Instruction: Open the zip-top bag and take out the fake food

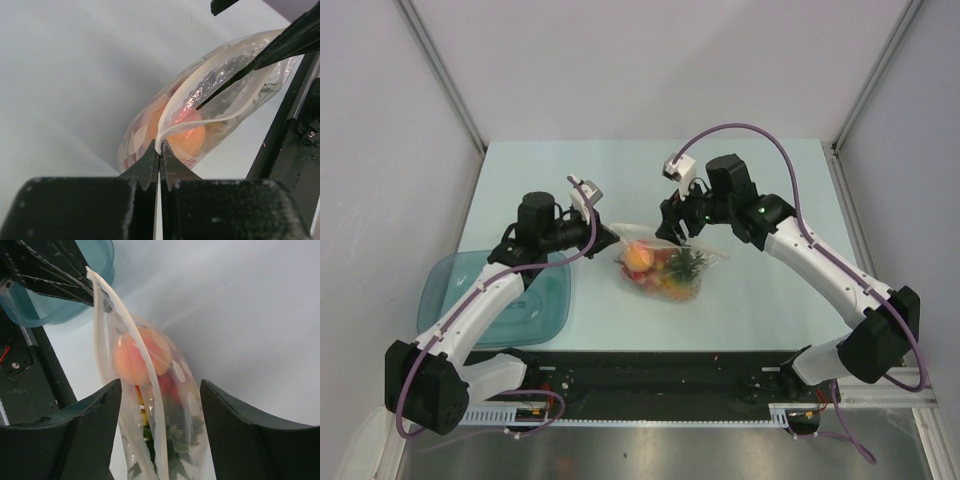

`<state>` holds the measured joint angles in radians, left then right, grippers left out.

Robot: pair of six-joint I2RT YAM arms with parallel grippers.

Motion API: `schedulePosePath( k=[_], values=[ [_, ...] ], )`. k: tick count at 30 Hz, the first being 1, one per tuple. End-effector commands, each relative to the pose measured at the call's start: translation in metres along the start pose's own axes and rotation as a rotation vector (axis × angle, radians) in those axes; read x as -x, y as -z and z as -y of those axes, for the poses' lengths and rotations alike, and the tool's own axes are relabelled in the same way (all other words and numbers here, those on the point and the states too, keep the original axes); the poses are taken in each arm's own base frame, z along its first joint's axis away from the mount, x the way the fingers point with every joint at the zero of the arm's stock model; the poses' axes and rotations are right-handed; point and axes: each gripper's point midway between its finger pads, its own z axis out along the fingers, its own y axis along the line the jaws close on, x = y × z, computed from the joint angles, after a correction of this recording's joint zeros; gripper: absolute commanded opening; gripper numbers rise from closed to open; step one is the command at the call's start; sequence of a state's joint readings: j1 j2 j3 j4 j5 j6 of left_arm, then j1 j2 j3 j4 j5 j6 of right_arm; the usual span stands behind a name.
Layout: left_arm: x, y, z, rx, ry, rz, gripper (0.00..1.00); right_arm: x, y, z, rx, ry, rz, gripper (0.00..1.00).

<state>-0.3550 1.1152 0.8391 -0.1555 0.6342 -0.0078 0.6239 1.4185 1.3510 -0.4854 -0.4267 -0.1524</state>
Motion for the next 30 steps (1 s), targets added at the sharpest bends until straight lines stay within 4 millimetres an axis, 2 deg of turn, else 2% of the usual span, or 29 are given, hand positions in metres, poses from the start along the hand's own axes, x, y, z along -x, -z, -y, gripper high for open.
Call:
schedulePosePath(
  k=[1,5,12,17,18,20,21,22,23,26,30],
  values=[
    [0.007,0.005,0.009,-0.026,-0.023,0.021,0.0,0.006,-0.003,0.008,-0.006,0.049,0.008,0.67],
    [0.01,0.005,0.01,-0.028,-0.025,0.023,0.0,-0.009,-0.007,0.01,0.005,0.055,-0.039,0.58],
    [0.013,0.005,0.011,-0.035,-0.021,0.027,0.0,-0.037,-0.008,0.011,0.001,0.043,-0.109,0.49],
    [0.016,0.008,0.01,-0.008,-0.005,0.042,0.0,-0.046,-0.004,0.011,-0.012,0.046,-0.124,0.45],
    [0.018,0.009,0.009,0.003,0.001,0.051,0.03,-0.046,-0.003,0.011,-0.013,0.046,-0.126,0.43],
    [0.024,0.01,0.007,0.024,0.018,0.078,0.05,-0.047,-0.001,0.01,-0.009,0.038,-0.13,0.33],
    [0.028,0.011,0.008,0.028,0.021,0.092,0.06,-0.049,0.0,0.007,0.005,0.037,-0.135,0.25],
    [0.035,0.014,0.007,0.045,0.02,0.121,0.07,-0.047,0.0,0.004,0.023,0.037,-0.133,0.03],
    [0.039,0.016,0.006,0.061,0.043,0.134,0.1,-0.048,0.002,0.003,0.025,0.026,-0.146,0.0],
    [0.05,0.021,-0.001,0.131,0.098,0.168,0.29,-0.044,0.005,0.002,0.002,0.003,-0.141,0.0],
    [0.06,0.03,0.003,0.149,0.149,0.194,0.33,-0.026,0.022,0.0,-0.088,-0.054,-0.08,0.0]
  ],
)
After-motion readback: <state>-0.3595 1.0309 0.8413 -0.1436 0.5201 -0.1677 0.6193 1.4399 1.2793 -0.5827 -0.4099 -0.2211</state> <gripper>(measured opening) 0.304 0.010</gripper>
